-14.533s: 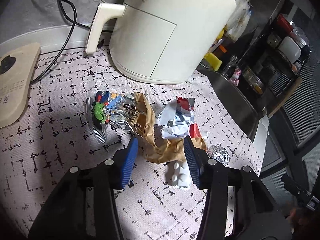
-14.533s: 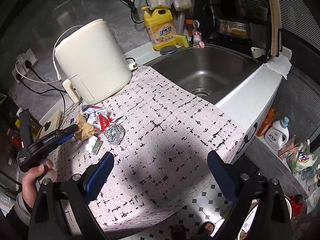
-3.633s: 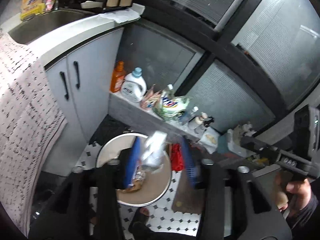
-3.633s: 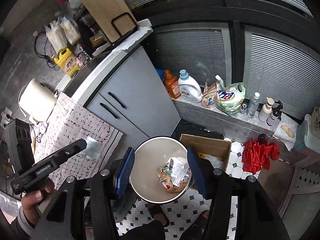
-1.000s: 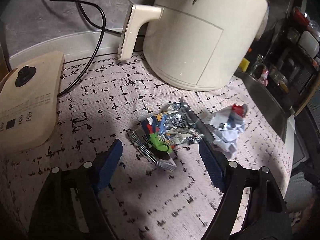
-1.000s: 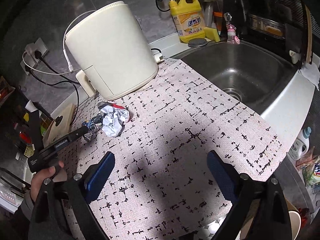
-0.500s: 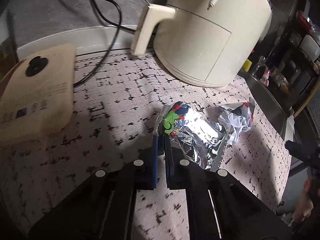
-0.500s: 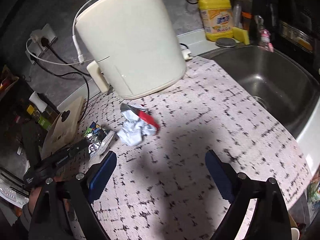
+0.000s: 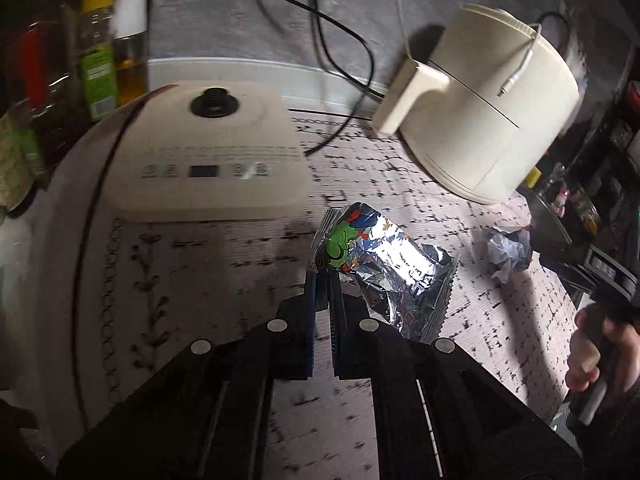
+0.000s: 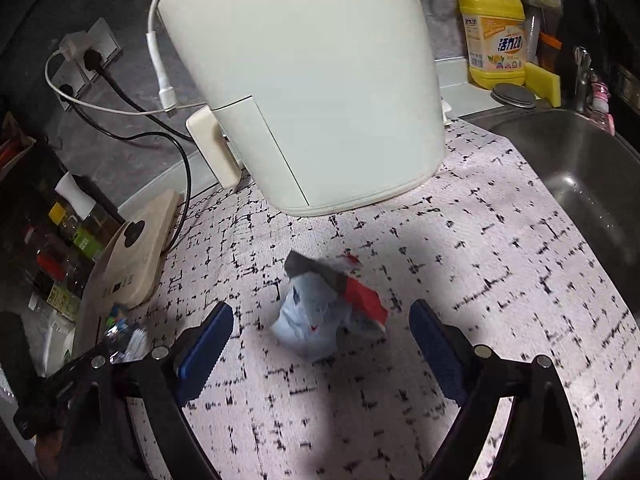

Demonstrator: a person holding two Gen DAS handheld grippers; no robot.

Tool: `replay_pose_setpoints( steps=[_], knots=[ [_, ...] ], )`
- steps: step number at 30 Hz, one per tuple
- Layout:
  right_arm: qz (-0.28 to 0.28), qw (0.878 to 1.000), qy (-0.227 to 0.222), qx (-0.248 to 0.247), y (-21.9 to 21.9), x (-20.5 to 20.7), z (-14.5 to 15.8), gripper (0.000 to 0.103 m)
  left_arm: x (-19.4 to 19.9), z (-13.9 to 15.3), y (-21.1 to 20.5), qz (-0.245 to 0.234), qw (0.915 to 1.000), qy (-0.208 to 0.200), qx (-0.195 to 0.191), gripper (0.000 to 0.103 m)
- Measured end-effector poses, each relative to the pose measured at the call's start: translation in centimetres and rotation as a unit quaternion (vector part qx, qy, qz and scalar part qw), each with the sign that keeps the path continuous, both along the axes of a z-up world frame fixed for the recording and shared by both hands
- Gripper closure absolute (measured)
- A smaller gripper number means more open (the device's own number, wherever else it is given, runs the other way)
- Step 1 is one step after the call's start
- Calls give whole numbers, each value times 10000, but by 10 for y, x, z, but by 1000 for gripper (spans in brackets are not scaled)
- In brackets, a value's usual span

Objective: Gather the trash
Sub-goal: 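Grasp the crumpled white tissue and red paper with the right tool while the left tool holds the foil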

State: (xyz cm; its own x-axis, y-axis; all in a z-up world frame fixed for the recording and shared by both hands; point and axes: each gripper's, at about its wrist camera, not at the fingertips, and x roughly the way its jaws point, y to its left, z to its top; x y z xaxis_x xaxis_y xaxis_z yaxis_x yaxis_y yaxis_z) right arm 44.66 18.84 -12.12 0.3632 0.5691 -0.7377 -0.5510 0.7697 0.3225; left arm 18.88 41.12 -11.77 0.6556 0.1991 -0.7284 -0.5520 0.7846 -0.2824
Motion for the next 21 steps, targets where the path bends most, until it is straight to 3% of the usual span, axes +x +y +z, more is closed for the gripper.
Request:
replay_pose_setpoints(
  steps=[2, 3, 4, 5, 12, 21],
  knots=[
    [93, 9999, 33, -102, 10, 5, -10, 16, -8, 0, 3, 70, 10000, 17, 4, 96],
    [114, 9998, 86, -129, 13, 7, -15, 24, -12, 0, 4, 103, 9999, 26, 0, 96],
    [213, 9994, 273, -91, 16, 10, -21, 68, -16, 0, 5, 130, 9999, 26, -3, 96],
    [424, 9973, 588, -73, 19, 13, -28, 78, -20, 1, 5, 148, 9999, 16, -2, 96],
    [682, 9975, 189, -93, -3, -20, -6, 81, -24, 8, -9, 36, 9999, -165, -15, 96],
    [184, 9997, 64, 177, -100, -56, 28, 81, 17, 19, -70, -757, 9963, -383, -97, 96]
  ],
)
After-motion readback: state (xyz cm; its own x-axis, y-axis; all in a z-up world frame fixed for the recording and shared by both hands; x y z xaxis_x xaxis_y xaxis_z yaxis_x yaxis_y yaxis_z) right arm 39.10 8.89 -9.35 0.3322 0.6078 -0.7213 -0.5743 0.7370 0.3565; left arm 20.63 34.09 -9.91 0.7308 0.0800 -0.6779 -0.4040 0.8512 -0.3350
